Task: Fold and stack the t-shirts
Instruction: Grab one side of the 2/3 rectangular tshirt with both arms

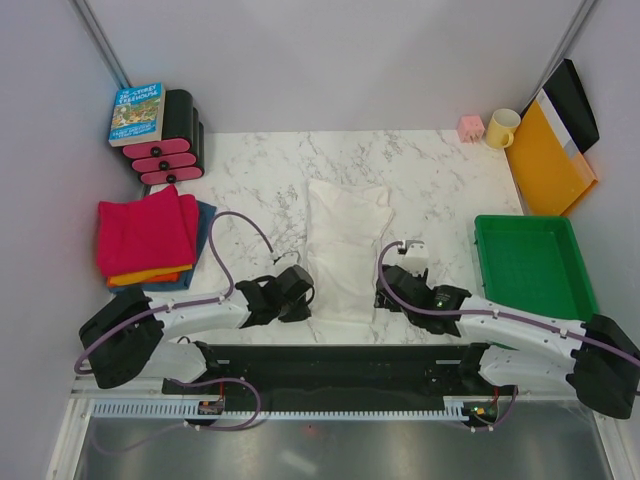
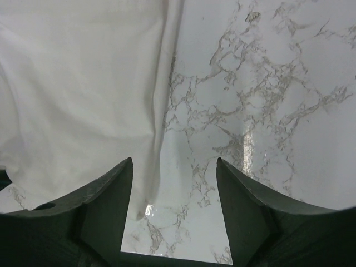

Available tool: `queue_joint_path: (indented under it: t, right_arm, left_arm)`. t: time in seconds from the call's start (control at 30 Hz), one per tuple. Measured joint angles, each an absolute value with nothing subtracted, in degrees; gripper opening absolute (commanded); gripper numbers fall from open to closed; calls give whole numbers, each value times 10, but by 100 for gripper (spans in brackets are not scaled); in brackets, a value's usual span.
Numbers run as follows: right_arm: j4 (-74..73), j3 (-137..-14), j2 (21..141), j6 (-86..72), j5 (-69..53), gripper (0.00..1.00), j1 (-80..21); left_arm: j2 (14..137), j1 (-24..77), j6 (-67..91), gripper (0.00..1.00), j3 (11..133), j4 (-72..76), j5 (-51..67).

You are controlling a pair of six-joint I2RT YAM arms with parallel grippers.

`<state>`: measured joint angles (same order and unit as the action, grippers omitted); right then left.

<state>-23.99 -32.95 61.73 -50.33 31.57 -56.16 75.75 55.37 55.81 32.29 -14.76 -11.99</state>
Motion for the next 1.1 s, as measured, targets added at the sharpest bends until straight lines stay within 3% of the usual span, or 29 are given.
queue_joint_path:
  t: [0.6,0.8,1.0,1.1]
  right_arm:
    - [-152,-278,645,-587,243,67,-633]
    - [-142,-256,644,-623,243,58,-648]
    - [-152,-232,637,-665,251,39,-673]
    - [-153,-228,637,-678,258,37,-678]
  left_arm:
    - [750,554,560,2,315,-140,-119]
    - [750,554,560,2,315,-140,-119]
    - [750,554,560,2,315,-140,-119]
    - [750,554,560,2,315,-140,-119]
